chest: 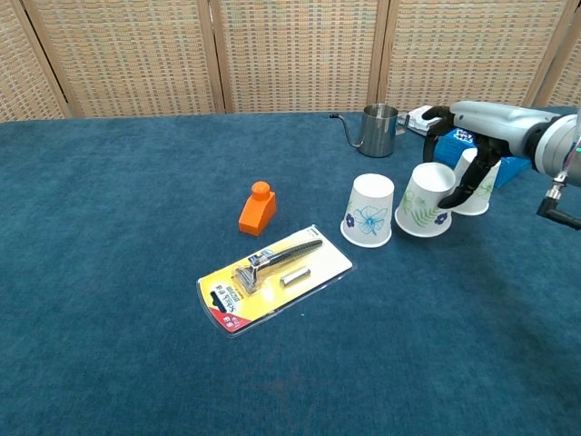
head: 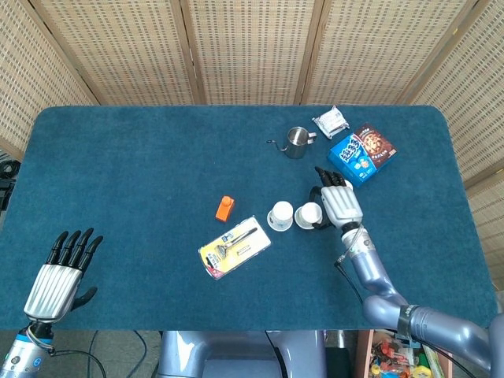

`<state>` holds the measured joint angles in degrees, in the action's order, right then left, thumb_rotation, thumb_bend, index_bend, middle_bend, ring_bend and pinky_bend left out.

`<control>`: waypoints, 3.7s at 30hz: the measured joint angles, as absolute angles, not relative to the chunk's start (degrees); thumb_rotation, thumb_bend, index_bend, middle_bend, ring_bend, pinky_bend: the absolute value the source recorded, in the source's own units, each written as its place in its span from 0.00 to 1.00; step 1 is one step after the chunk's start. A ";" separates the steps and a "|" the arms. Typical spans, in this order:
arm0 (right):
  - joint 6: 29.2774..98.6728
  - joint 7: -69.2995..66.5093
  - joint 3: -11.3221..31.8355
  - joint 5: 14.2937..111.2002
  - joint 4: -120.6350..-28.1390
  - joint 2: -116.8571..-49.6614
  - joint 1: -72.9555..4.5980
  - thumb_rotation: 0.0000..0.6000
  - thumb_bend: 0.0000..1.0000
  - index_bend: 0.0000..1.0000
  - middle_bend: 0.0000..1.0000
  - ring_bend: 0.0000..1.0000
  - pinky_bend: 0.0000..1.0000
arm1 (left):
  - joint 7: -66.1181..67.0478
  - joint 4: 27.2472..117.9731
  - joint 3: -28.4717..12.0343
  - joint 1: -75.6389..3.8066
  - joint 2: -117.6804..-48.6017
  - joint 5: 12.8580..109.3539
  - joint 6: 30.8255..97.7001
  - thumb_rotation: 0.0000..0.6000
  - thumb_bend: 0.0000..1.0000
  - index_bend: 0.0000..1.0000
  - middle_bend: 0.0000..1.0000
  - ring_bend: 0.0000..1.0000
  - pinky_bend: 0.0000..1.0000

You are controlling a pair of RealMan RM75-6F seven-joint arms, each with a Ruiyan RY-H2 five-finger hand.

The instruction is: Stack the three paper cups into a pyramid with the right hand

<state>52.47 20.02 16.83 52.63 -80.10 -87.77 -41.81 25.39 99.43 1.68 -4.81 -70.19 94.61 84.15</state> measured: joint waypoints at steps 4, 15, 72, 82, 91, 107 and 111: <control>52.03 19.34 16.57 52.29 -78.72 -88.64 -42.31 1.00 0.06 0.53 0.00 0.00 0.00 | 25.37 99.36 1.83 -4.87 -70.22 94.55 83.94 1.00 0.20 0.00 0.00 0.00 0.00; 52.27 17.83 16.20 52.77 -76.34 -90.40 -43.10 1.00 0.06 0.39 0.00 0.00 0.00 | 25.31 99.18 1.88 -5.04 -70.37 94.39 83.74 1.00 0.20 0.00 0.00 0.00 0.00; 45.29 22.94 14.53 45.43 -64.35 -86.10 -47.05 1.00 0.06 0.31 0.00 0.00 0.00 | 27.61 98.50 1.93 -5.48 -71.78 93.33 82.80 1.00 0.20 0.00 0.00 0.00 0.00; 44.40 22.11 14.30 45.79 -60.50 -87.93 -47.70 1.00 0.06 0.39 0.00 0.00 0.00 | 27.59 98.36 1.90 -5.58 -71.83 93.02 82.69 1.00 0.20 0.00 0.00 0.00 0.00; 43.42 19.81 14.00 47.65 -56.30 -90.25 -47.81 1.00 0.06 0.49 0.00 0.00 0.00 | 27.97 98.25 1.94 -5.85 -72.11 92.71 82.23 1.00 0.20 0.00 0.00 0.00 0.00; 45.16 20.83 14.54 49.12 -58.92 -89.74 -47.98 1.00 0.06 0.51 0.00 0.00 0.00 | 26.89 98.03 2.01 -5.82 -71.75 92.71 82.70 1.00 0.20 0.00 0.00 0.00 0.00; 45.78 21.77 14.91 48.81 -60.03 -88.65 -48.07 1.00 0.06 0.51 0.00 0.00 0.00 | 26.82 98.07 2.05 -5.85 -71.72 92.82 82.77 1.00 0.20 0.00 0.00 0.00 0.00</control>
